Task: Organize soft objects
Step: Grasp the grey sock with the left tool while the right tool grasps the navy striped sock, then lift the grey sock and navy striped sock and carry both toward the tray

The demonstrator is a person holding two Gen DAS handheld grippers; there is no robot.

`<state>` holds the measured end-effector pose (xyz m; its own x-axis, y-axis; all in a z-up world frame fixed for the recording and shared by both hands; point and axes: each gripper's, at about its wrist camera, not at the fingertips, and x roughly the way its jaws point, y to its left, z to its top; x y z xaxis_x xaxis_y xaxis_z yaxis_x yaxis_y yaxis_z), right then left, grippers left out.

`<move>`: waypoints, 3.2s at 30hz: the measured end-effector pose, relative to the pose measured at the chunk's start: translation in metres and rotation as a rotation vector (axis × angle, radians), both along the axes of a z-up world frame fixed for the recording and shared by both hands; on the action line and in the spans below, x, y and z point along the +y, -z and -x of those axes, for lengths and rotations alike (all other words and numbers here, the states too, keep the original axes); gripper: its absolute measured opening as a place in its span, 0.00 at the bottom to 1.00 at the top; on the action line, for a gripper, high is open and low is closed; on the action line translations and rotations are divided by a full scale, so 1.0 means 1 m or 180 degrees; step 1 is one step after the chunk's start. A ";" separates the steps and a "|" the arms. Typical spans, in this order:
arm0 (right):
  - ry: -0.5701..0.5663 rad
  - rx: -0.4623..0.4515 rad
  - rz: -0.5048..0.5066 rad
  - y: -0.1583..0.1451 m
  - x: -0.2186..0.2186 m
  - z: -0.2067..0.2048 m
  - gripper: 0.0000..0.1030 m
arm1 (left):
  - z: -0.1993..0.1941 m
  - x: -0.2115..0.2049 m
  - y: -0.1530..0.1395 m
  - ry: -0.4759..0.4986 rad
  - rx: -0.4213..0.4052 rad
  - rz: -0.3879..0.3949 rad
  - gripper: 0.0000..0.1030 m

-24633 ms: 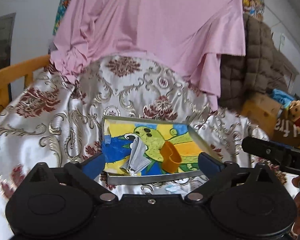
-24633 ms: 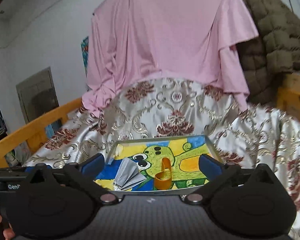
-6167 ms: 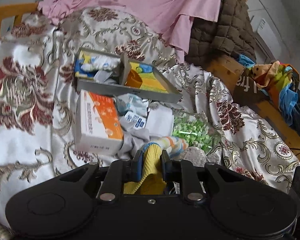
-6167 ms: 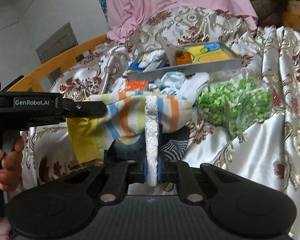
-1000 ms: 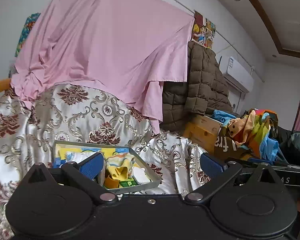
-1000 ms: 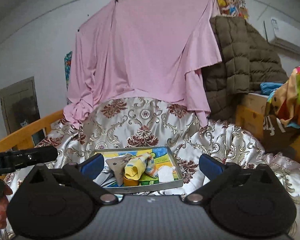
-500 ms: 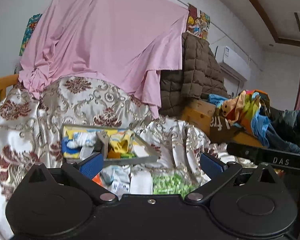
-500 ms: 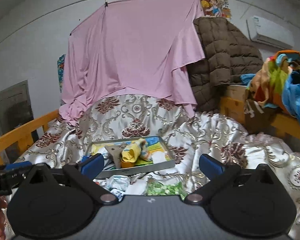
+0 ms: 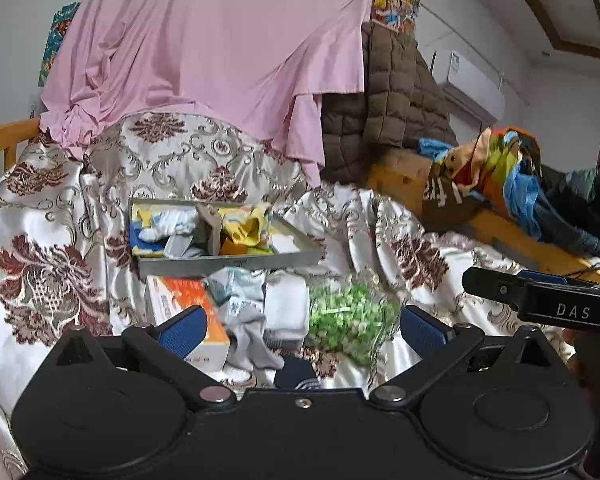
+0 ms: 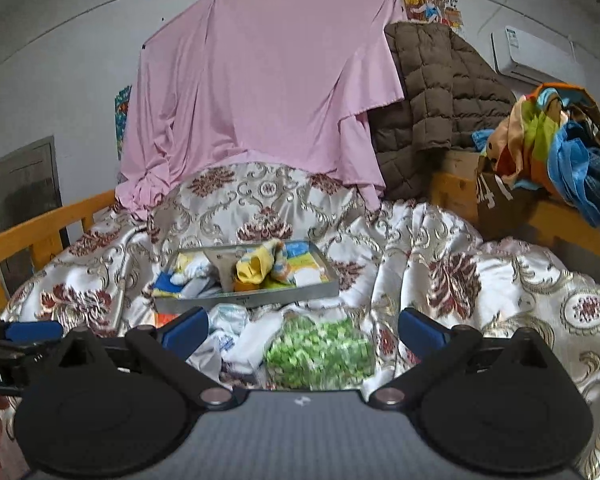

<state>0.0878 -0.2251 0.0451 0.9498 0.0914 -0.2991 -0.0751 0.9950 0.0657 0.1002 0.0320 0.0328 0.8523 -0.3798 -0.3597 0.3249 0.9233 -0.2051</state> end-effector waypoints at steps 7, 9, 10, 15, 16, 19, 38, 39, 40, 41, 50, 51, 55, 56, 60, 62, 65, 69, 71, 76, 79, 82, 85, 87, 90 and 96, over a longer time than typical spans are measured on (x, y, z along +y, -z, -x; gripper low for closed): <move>0.0054 0.0169 -0.0022 0.028 -0.006 0.003 1.00 | -0.001 -0.009 0.019 0.0012 0.0202 -0.0238 0.99; 0.0034 0.0237 -0.0030 0.035 -0.006 0.002 1.00 | -0.002 -0.011 0.023 0.0027 0.0262 -0.0314 0.99; 0.0000 0.0276 -0.0035 0.039 -0.006 0.002 1.00 | -0.003 -0.012 0.024 0.0030 0.0294 -0.0345 0.99; -0.0253 0.0511 0.0012 0.054 0.002 -0.001 1.00 | -0.014 -0.014 0.029 0.0035 0.0429 -0.0594 0.99; -0.0317 0.0563 0.0028 0.056 0.005 -0.002 1.00 | -0.016 -0.014 0.030 0.0036 0.0443 -0.0660 0.99; -0.0528 0.0700 0.0113 0.064 0.016 -0.005 1.00 | -0.027 -0.011 0.031 0.0055 0.0509 -0.0756 0.99; -0.1504 0.1278 0.0455 0.102 0.067 -0.075 0.95 | -0.124 -0.022 0.051 0.0902 0.0281 -0.1551 0.99; -0.1553 0.1296 0.0461 0.104 0.068 -0.077 0.95 | -0.128 -0.023 0.054 0.0961 0.0258 -0.1616 0.99; -0.1595 0.1314 0.0457 0.106 0.068 -0.080 0.95 | -0.132 -0.024 0.056 0.1007 0.0256 -0.1667 0.99; -0.1644 0.1340 0.0446 0.108 0.068 -0.083 0.95 | -0.136 -0.026 0.058 0.1055 0.0267 -0.1705 0.98; -0.1715 0.1509 0.0442 0.124 0.068 -0.112 0.92 | -0.168 -0.047 0.072 0.1585 0.0453 -0.2189 0.94; -0.1705 0.1504 0.0431 0.126 0.068 -0.114 0.91 | -0.172 -0.048 0.073 0.1618 0.0479 -0.2217 0.94; -0.1661 0.1469 0.0398 0.131 0.067 -0.127 0.88 | -0.184 -0.053 0.078 0.1695 0.0631 -0.2260 0.91; -0.1650 0.1462 0.0372 0.132 0.067 -0.128 0.87 | -0.186 -0.054 0.079 0.1712 0.0664 -0.2282 0.90; -0.1502 0.1421 0.0268 0.132 0.059 -0.137 0.78 | -0.190 -0.061 0.085 0.1724 0.0681 -0.2389 0.90; -0.1417 0.1463 0.0200 0.134 0.055 -0.142 0.77 | -0.192 -0.065 0.086 0.1736 0.0707 -0.2407 0.85; -0.1333 0.1506 0.0194 0.138 0.053 -0.147 0.77 | -0.197 -0.070 0.090 0.1739 0.0808 -0.2462 0.81; -0.1307 0.1497 0.0199 0.140 0.052 -0.150 0.75 | -0.200 -0.077 0.096 0.1693 0.0851 -0.2578 0.79; -0.1317 0.1496 0.0190 0.139 0.052 -0.151 0.71 | -0.201 -0.079 0.097 0.1684 0.0852 -0.2625 0.73; -0.1416 0.1497 0.0185 0.139 0.056 -0.149 0.47 | -0.202 -0.078 0.097 0.1623 0.0937 -0.2624 0.46; -0.1467 0.1529 0.0119 0.138 0.056 -0.149 0.34 | -0.202 -0.077 0.097 0.1599 0.1038 -0.2515 0.33; -0.1491 0.1564 0.0027 0.137 0.055 -0.148 0.23 | -0.196 -0.076 0.095 0.1583 0.1055 -0.2426 0.18; -0.1482 0.1534 0.0021 0.134 0.054 -0.144 0.16 | -0.190 -0.073 0.091 0.1557 0.1106 -0.2233 0.13; -0.1479 0.1482 0.0044 0.130 0.054 -0.140 0.13 | -0.184 -0.070 0.087 0.1523 0.1111 -0.2091 0.12; -0.1468 0.1366 0.0033 0.121 0.052 -0.133 0.12 | -0.174 -0.064 0.080 0.1372 0.1051 -0.1900 0.12; -0.1394 0.1041 -0.0097 0.100 0.043 -0.118 0.12 | -0.152 -0.048 0.058 0.0936 0.0899 -0.1336 0.12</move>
